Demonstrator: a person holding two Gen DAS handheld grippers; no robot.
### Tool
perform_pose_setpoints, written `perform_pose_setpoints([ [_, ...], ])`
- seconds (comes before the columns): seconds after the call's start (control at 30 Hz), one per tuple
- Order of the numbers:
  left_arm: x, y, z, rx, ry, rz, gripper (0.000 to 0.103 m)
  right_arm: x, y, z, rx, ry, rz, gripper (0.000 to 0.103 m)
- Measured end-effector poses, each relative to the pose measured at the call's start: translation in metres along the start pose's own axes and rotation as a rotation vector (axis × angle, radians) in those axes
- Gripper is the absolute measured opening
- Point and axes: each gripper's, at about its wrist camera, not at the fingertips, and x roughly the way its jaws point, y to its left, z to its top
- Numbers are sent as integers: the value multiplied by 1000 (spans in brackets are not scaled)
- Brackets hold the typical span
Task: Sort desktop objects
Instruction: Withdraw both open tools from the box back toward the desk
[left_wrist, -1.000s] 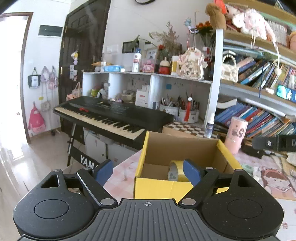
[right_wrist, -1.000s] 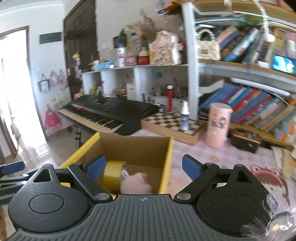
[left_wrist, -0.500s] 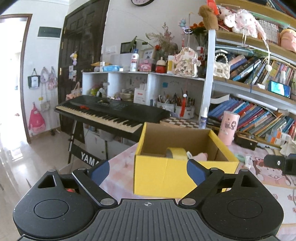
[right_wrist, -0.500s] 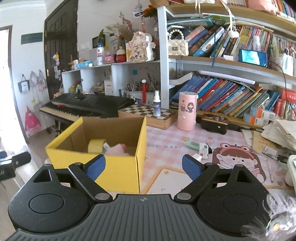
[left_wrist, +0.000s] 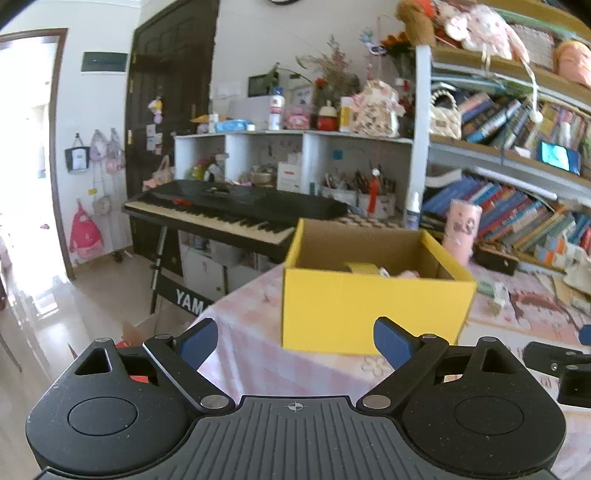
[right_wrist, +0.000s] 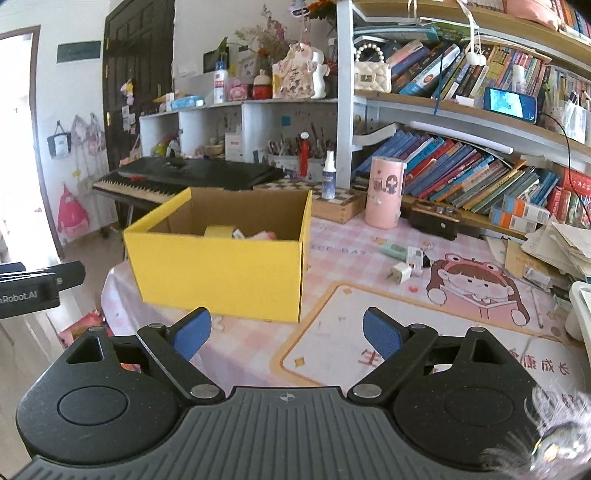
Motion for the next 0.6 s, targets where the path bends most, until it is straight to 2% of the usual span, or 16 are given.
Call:
perform_pose_setpoints([
  [0.33, -5, -13, -11, 76, 54, -77, 93, -5, 3, -16, 30, 75, 3, 89],
  [0.6, -7, -17, -16, 98, 82, -113, 94, -10, 6, -20, 27, 83, -3, 89],
])
